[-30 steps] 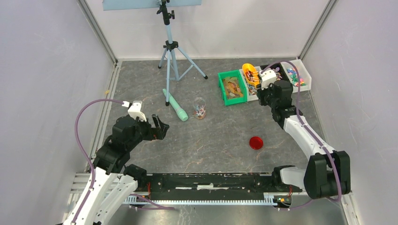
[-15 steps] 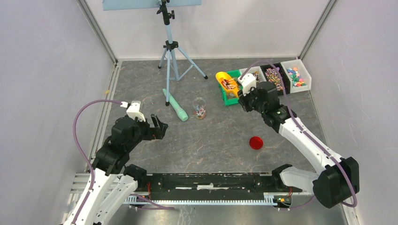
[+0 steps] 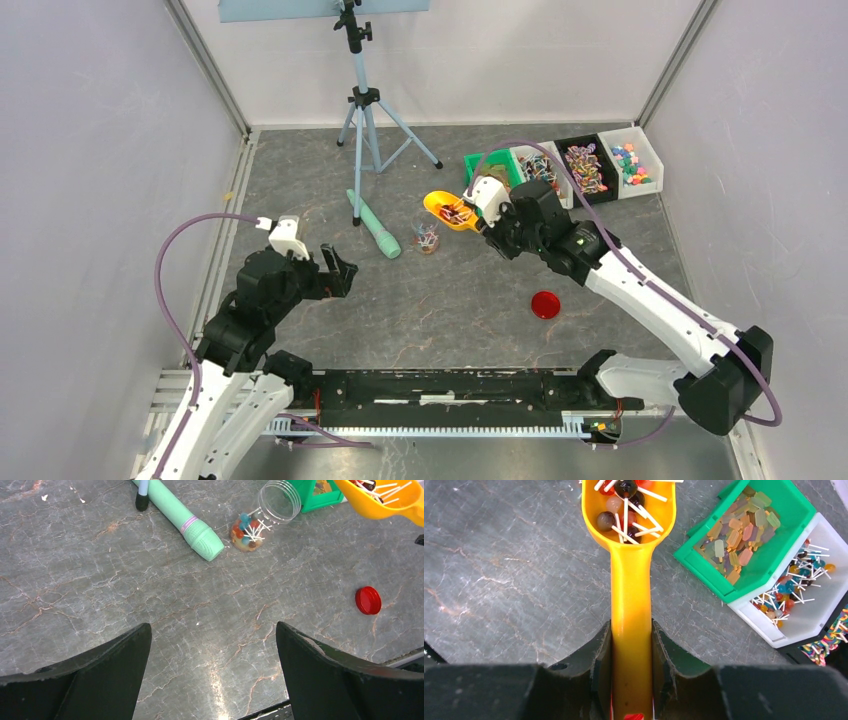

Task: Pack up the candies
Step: Place the fake candies in the packing bottle.

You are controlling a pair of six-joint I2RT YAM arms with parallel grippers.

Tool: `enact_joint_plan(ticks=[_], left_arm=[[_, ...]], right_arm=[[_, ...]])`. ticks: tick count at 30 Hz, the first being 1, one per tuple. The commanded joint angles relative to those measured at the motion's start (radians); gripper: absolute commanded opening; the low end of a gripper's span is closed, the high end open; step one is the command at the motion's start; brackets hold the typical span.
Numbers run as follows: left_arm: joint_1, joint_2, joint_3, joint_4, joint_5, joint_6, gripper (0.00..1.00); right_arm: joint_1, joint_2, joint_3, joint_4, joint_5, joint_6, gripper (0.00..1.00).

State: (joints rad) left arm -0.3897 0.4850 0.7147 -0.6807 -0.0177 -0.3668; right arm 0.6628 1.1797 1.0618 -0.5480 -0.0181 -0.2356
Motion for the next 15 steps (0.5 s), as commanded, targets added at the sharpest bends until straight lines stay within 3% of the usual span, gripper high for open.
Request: enact_joint_plan(ticks=[1, 15], left_arm=[[-0.005, -0.015, 0.011, 0.018, 0.000, 0.002, 1.00], [-0.004, -0.027, 0.010, 0.018, -0.008, 0.002, 1.00]], right_arm=[[0.044, 0.017, 0.100, -0.093, 0.054, -0.025, 0.00], [0.089, 0.068, 0.131, -0.136, 0.100, -0.045, 0.00]])
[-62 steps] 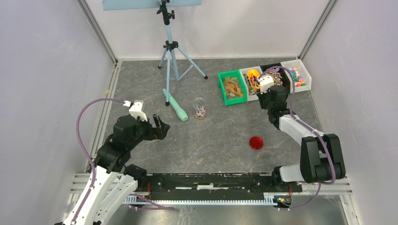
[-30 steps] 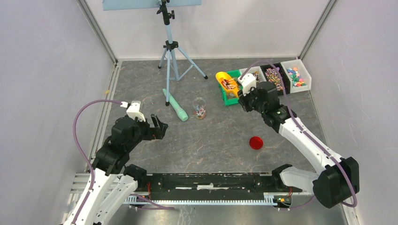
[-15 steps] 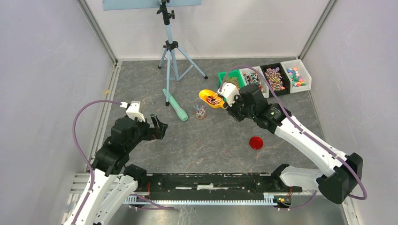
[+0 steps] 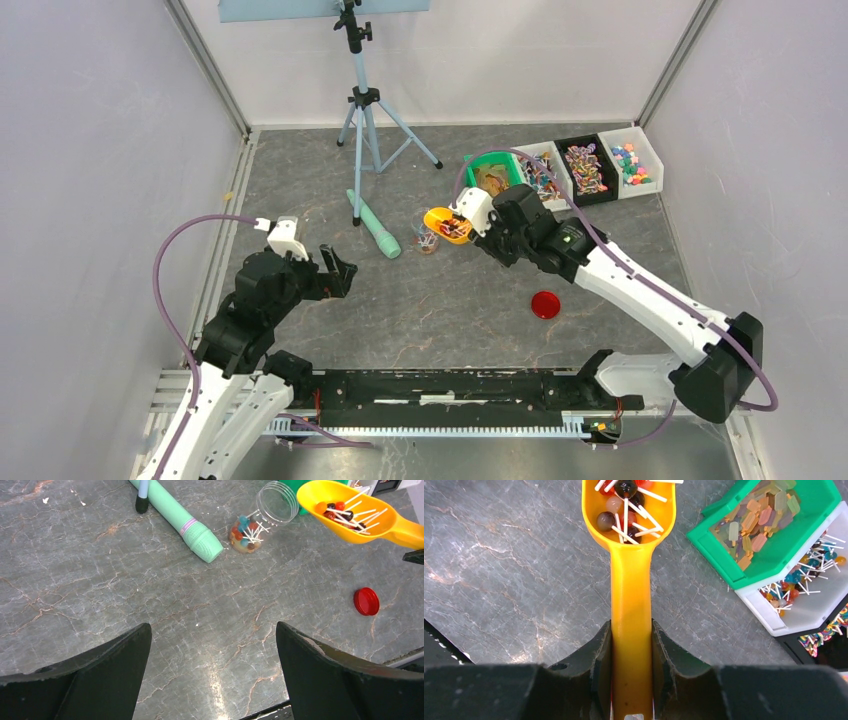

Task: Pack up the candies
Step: Place the fake candies in the packing bottle.

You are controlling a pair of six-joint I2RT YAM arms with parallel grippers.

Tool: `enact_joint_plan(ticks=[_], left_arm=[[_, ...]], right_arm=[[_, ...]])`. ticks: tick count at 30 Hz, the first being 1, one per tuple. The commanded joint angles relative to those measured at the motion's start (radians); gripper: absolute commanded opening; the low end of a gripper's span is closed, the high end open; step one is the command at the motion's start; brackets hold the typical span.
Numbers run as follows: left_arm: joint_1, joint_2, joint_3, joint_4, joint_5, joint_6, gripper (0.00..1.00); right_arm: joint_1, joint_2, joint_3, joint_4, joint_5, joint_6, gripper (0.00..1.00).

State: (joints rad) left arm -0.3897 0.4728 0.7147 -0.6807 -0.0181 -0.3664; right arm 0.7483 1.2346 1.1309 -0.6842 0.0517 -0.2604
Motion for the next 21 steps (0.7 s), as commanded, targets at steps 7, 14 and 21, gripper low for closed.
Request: enact_joint_plan(ticks=[7, 14, 21], left_arm=[[-0.004, -0.007, 0.011, 0.018, -0.005, 0.003, 1.00], [-0.005, -0.013, 0.011, 0.019, -0.009, 0.003, 1.00], [-0.005, -0.012, 0.010, 0.019, -0.007, 0.003, 1.00]], right_arm=[[0.006, 0.055, 0.137, -0.056, 0.054, -0.029, 0.00], [0.006, 0.086, 0.170, -0.096, 0.076, -0.043, 0.00], [0.009, 0.111, 0.208, -0.132, 0.089, -0.045, 0.00]])
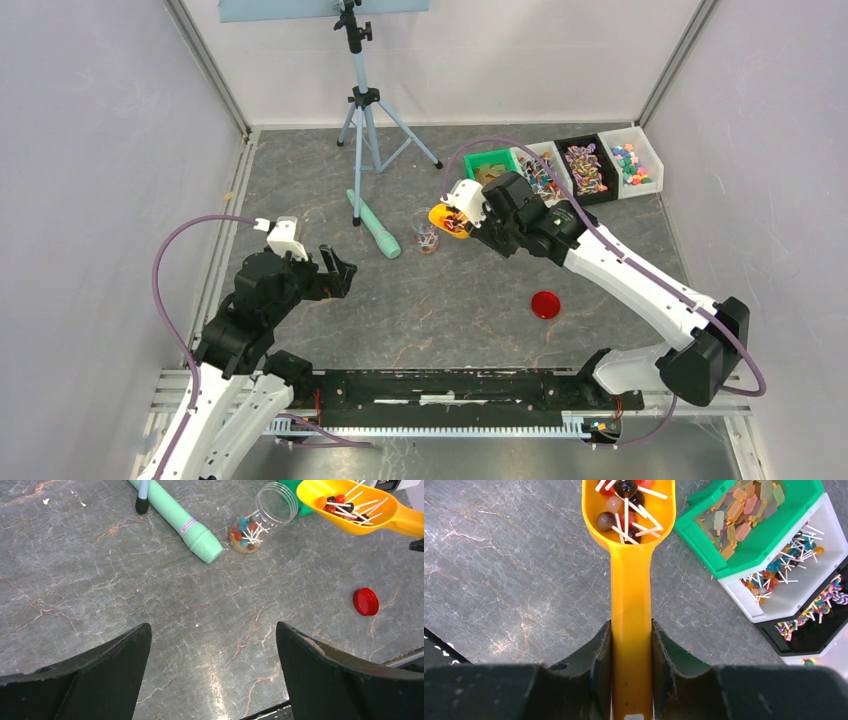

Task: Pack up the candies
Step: Place the fake candies in the packing bottle.

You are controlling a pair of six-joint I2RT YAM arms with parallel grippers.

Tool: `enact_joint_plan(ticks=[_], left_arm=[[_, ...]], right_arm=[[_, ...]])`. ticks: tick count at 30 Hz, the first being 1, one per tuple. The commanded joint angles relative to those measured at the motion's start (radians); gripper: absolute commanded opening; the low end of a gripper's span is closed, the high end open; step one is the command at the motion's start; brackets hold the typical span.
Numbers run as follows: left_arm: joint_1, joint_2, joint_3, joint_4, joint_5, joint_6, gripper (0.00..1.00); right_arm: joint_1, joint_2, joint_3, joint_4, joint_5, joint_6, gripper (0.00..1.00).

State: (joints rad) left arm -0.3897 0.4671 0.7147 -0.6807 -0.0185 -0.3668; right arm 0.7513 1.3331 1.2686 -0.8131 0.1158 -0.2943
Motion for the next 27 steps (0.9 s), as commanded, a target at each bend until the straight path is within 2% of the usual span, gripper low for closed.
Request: enact_joint_plan(ticks=[1, 27], left_arm=[[-0.004, -0.008, 0.010, 0.019, -0.007, 0.003, 1.00], [-0.004, -0.013, 0.010, 0.018, -0.008, 0.006, 1.00]], right_arm=[[0.007, 0.015, 0.077, -0.007, 0.029, -0.011, 0.00], [0.055, 0.151, 0.232, -0.145, 0.112, -0.009, 0.00]])
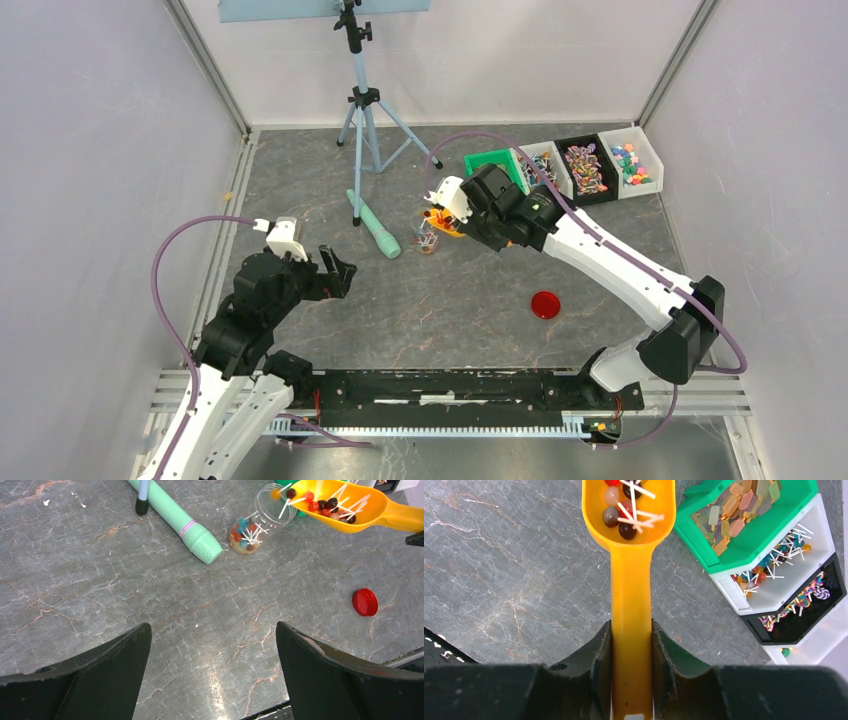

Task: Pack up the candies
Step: Place the fake candies in the packing bottle.

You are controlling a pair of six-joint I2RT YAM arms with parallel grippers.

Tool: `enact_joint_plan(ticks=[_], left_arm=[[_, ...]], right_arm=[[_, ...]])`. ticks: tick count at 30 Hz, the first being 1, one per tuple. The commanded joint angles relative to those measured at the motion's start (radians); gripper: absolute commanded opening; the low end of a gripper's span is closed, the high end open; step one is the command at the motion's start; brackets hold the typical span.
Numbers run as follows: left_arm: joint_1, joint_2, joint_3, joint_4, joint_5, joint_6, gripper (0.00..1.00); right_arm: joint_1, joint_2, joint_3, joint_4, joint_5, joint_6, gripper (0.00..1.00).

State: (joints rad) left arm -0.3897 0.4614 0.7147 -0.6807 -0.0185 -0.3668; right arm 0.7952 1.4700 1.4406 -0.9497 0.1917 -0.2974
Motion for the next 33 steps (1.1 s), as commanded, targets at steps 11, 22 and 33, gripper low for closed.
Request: enact_joint_plan(ticks=[11, 22, 33], left_arm=[[-0.003, -0.006, 0.011, 0.018, -0.010, 0.009, 1.00], [-0.004, -0.002, 0.010, 0.019, -0.009, 0.009, 1.00], [-0.004, -0.003, 0.009, 0.018, -0.011, 0.010, 1.00]], right_arm=[[0.027, 0.042, 0.084, -0.030, 0.061, 0.000, 0.00], [0.042, 0.055, 0.114, -0.057, 0.072, 0.013, 0.00], [0.063, 0.083, 0.172, -0.120, 0.102, 0.053, 0.00]])
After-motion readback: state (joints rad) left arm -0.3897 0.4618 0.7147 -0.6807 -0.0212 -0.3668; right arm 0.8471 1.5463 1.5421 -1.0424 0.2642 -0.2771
